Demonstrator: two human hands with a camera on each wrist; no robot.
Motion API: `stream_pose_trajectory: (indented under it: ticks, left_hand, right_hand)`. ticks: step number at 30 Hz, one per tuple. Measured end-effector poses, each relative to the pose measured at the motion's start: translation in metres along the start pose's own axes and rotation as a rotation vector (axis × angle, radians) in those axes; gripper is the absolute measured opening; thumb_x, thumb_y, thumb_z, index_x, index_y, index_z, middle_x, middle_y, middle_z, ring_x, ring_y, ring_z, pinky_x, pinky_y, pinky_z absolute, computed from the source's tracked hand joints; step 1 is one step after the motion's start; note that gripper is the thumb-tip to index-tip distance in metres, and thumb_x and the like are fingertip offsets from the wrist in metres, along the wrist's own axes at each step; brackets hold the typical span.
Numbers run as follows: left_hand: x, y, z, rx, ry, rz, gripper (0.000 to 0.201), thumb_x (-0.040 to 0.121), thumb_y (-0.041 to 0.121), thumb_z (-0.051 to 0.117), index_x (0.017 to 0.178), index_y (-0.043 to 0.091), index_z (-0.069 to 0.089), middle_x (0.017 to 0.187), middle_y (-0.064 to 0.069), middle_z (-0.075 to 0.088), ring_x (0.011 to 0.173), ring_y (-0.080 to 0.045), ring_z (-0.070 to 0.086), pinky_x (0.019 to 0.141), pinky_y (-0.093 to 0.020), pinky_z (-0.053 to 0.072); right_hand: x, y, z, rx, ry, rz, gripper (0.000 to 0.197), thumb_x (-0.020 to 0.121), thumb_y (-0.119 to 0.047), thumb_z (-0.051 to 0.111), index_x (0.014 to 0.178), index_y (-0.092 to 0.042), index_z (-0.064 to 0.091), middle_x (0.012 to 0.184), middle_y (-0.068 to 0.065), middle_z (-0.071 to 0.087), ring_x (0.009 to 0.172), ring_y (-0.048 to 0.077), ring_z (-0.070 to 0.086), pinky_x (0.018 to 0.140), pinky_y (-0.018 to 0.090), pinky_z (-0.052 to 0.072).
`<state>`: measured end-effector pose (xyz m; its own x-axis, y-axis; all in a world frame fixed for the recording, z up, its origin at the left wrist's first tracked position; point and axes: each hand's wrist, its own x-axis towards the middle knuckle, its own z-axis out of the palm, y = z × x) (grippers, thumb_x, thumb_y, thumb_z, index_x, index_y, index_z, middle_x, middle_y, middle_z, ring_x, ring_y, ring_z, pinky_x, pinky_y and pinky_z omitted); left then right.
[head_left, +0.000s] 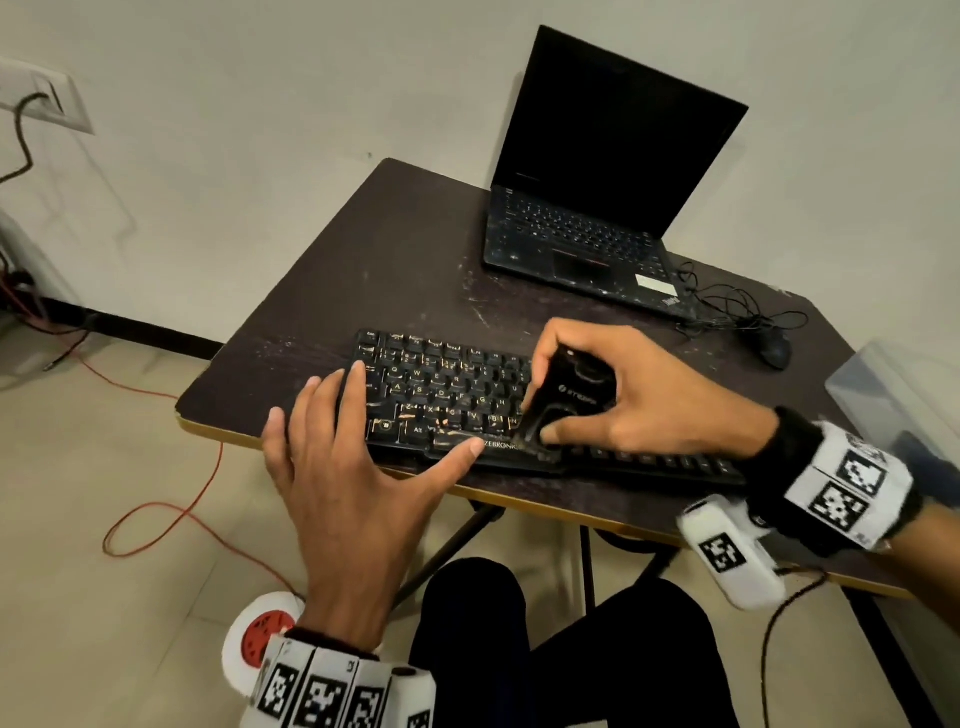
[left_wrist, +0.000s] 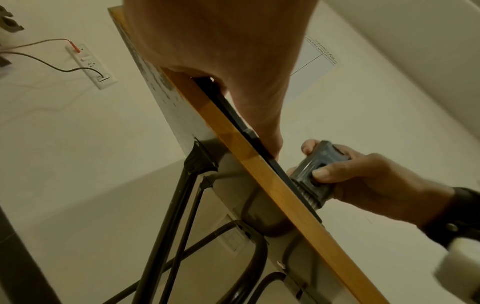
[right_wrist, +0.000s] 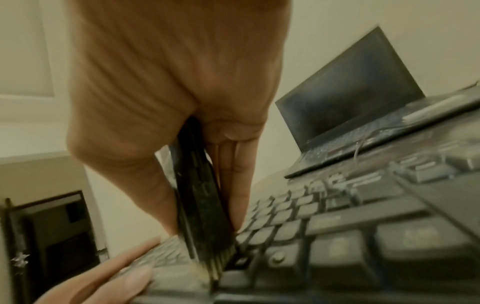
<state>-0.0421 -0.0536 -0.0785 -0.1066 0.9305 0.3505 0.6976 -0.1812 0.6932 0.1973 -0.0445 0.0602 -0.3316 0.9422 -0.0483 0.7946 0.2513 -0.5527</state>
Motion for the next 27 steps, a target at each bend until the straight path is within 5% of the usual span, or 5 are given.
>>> stream_pose_trajectory:
  ticks: [4,15,19,23,27]
  left_hand:
    - [-0.001,0.001,-0.002,0.003,-0.001,0.003,0.121,0.066,0.095,0.053,0.153,0.012,0.046,0.154,-0.008,0.049,0.153,-0.023,0.032,0.129,-0.044,0.004]
    - [-0.001,0.0,-0.001,-0.006,0.012,-0.004,0.119,0.066,0.094,0.056,0.152,0.012,0.045,0.154,-0.009,0.048,0.153,-0.024,0.031,0.128,-0.043,0.003]
    - [-0.001,0.0,-0.001,-0.003,0.008,-0.004,0.12,0.066,0.095,0.055,0.153,0.013,0.045,0.153,-0.008,0.049,0.153,-0.024,0.031,0.128,-0.043,0.003]
    - [-0.001,0.0,0.0,0.001,0.013,-0.007,0.119,0.065,0.094,0.056,0.153,0.013,0.045,0.154,-0.008,0.048,0.153,-0.023,0.031,0.129,-0.044,0.005]
    - [-0.001,-0.001,0.0,0.005,0.009,0.001,0.12,0.066,0.095,0.055,0.153,0.013,0.046,0.154,-0.008,0.048,0.153,-0.024,0.032,0.129,-0.044,0.005]
  right_hand:
    - [-0.002,0.004,-0.002,-0.042,0.174,0.049,0.042,0.079,-0.015,0.093,0.103,-0.03,0.062,0.101,-0.001,0.075,0.089,0.02,0.076,0.079,0.054,0.063]
    - [-0.018,-0.008,0.019,-0.019,0.116,-0.029,0.041,0.081,-0.013,0.091,0.106,-0.027,0.062,0.099,-0.002,0.077,0.09,0.02,0.078,0.08,0.051,0.063]
    - [-0.019,-0.001,0.009,-0.011,0.283,0.154,0.043,0.078,-0.017,0.093,0.101,-0.031,0.06,0.093,-0.004,0.074,0.085,0.015,0.075,0.08,0.053,0.062]
    - [-0.034,-0.018,0.038,0.04,0.253,0.063,0.042,0.078,-0.016,0.091,0.101,-0.032,0.06,0.092,-0.001,0.076,0.084,0.02,0.076,0.078,0.052,0.061]
    - [-0.036,-0.007,0.033,0.022,0.464,0.206,0.042,0.074,-0.017,0.093,0.096,-0.032,0.06,0.084,-0.01,0.071,0.077,0.011,0.069,0.076,0.047,0.058]
